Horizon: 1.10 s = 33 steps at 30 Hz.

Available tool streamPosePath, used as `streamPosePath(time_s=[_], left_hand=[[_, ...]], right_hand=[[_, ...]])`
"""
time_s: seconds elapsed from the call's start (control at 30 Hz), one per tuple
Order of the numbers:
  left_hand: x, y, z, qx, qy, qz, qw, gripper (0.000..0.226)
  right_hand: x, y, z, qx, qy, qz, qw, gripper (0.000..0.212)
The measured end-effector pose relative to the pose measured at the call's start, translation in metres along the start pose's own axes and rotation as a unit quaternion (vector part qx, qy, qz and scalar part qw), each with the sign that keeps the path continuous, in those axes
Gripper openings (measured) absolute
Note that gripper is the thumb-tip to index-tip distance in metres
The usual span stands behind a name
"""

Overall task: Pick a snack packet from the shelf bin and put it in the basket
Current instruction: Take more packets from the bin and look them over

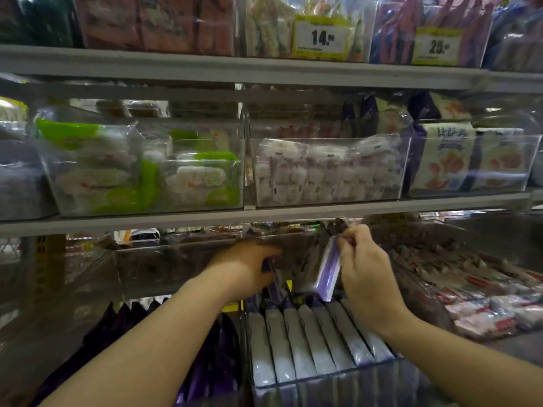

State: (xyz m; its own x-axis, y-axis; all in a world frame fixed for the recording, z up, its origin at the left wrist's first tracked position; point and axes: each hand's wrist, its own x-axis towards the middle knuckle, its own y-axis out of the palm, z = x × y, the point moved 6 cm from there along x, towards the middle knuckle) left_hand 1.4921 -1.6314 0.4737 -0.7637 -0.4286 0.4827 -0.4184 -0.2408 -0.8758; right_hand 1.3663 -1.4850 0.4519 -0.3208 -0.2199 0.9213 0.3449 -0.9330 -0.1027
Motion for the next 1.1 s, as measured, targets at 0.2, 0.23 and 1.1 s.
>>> streamPosePath(time_s=[0.2,0.23,1.1], left_hand=[[-0.037,-0.024,-0.013,0.017,0.003,-0.042,0.999,0.043],[-0.046,-0.029,-0.018,0.002,0.011,-0.070,0.997,0.038],[-0.292,0.125,-0.095,-0.605,-0.134,0.003,0.785,0.098]], right_hand=[[-0.023,-0.043,0.027,0.000,0.017,-0.047,0.999,0.012],[-0.028,-0.050,0.033,0.004,0.021,-0.055,0.998,0.011],[-0.271,-0.067,0.047,0.261,0.385,0.140,0.874,0.036]])
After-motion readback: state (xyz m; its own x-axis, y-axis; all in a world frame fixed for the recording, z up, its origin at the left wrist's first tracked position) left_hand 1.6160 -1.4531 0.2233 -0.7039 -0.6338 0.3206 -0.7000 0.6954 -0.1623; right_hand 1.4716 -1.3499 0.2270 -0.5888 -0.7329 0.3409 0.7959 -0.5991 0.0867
